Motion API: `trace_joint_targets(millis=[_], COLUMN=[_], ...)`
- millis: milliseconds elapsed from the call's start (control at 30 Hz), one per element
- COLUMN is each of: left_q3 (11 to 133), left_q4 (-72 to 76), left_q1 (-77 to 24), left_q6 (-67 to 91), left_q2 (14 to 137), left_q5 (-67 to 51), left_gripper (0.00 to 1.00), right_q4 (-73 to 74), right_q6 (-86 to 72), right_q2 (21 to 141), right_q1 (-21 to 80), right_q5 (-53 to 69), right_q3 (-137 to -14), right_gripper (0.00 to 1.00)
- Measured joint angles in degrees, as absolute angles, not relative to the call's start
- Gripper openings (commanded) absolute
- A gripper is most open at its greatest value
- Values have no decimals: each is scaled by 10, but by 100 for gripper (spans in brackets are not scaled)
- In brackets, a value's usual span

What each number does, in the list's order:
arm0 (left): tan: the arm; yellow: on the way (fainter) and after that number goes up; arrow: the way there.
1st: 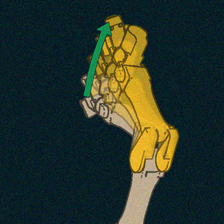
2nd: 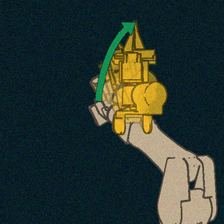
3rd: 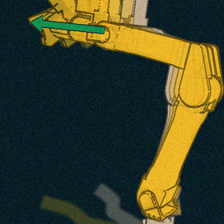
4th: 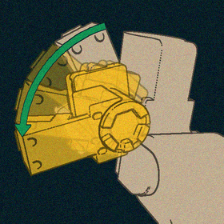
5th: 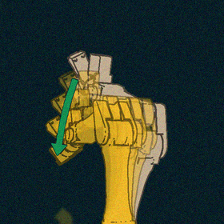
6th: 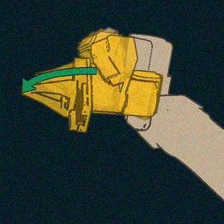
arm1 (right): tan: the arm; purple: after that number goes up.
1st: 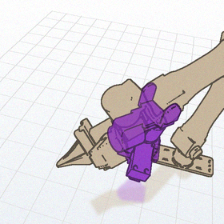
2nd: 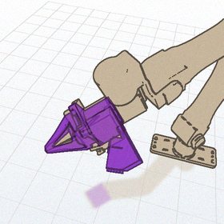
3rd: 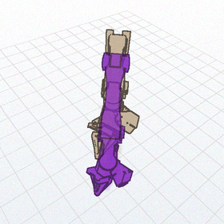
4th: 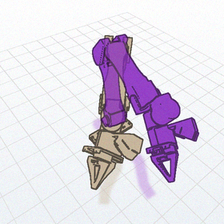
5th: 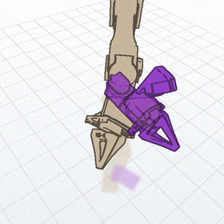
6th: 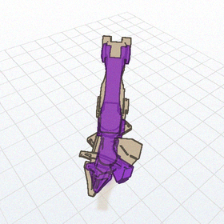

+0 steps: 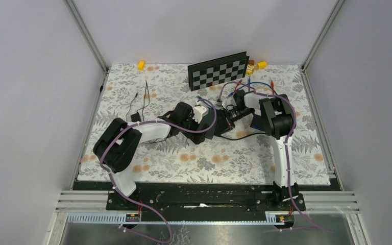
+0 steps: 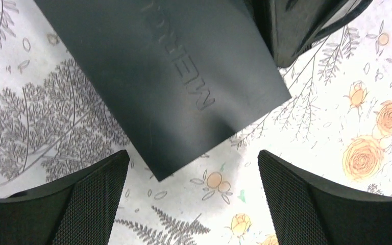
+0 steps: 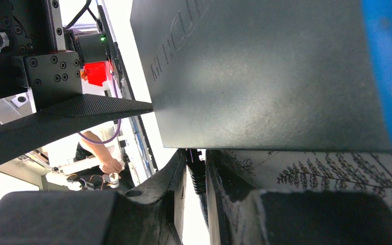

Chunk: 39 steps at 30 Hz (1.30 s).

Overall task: Pull the plug from the switch port
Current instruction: Pull the connector from the switch port.

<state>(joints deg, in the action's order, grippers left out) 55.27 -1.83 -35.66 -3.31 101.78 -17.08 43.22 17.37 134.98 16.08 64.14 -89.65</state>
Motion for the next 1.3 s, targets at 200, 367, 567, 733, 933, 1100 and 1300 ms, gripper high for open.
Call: trace_joint_targets(millis=[200,367,567,733,933,1100,1300], left_q3=[519,507,514,541,581,594,595], left_q4=[-24,-28,-28,-29,-24,-21,-15], left_q1=[-361,-368,-395,-427,-465,-482,-483], left_q6=[-32,-39,-61,-76,-94,-102,-103], left_q2=[983,952,945,950,979,1008,1016], left_q5=[-138,-114,-96,-82,-48,-15,17], left_gripper=[99,99,99,99,99,98,97], right_q4=[432,433,434,435,435,436,439], right_q6=[173,173,173,173,173,173,173], right_q2=[1350,1351,1351,1351,1352,1352,1353], right_q1=[161,161,161,161,161,161,161], right_q5=[641,642,641,642,642,641,641], right_q3=[-897,-898,-898,-898,-899,-900,-901], right_gripper=[4,5,5,5,5,5,5])
